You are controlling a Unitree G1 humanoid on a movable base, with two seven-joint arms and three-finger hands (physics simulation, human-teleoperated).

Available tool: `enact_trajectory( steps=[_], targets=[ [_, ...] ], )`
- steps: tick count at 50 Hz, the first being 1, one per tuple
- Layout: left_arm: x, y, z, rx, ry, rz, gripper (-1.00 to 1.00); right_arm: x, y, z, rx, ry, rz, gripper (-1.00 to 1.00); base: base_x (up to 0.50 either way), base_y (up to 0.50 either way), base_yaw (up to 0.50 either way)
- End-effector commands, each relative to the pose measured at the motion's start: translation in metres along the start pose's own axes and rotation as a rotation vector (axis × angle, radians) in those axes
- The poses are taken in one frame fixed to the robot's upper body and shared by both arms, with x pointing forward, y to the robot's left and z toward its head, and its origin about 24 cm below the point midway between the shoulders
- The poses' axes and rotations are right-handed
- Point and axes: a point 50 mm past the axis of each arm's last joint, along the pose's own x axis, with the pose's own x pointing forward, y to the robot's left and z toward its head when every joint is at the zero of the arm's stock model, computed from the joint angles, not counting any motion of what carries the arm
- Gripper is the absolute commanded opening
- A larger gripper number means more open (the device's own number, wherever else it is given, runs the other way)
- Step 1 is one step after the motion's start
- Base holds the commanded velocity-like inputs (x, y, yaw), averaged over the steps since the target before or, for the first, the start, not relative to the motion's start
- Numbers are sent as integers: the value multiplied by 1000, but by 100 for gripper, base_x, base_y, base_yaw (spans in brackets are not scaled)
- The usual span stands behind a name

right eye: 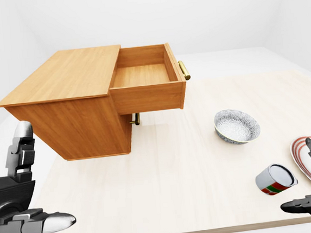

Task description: Put the ketchup in the top drawer of the cabinet.

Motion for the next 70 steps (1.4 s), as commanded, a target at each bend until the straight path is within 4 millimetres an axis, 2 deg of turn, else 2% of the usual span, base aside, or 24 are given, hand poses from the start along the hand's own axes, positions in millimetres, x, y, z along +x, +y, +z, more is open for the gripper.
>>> enact_trajectory(
  steps=[1,24,35,48,53,70],
  targets=[
    [0,-1,-1,2,2,-1,100,5,5,-3,-7,18,31,100,0,0,0],
    [0,-1,0,4,-3,-3,100,18,6,-8,20,27,78,100,0,0,0],
    [0,-1,0,6,-7,-1,100,20,13,-2,-11,17,96,100,0,0,0],
    [0,-3,-1,10,-5,-8,100,25,24,-5,13,23,148,100,0,0,0],
    [0,-2,-1,8,-6,-5,100,33,34,-14,50,56,207,100,0,0,0],
    [0,-4,-1,15,-12,-7,100,31,42,-28,86,95,249,100,0,0,0]
  ],
)
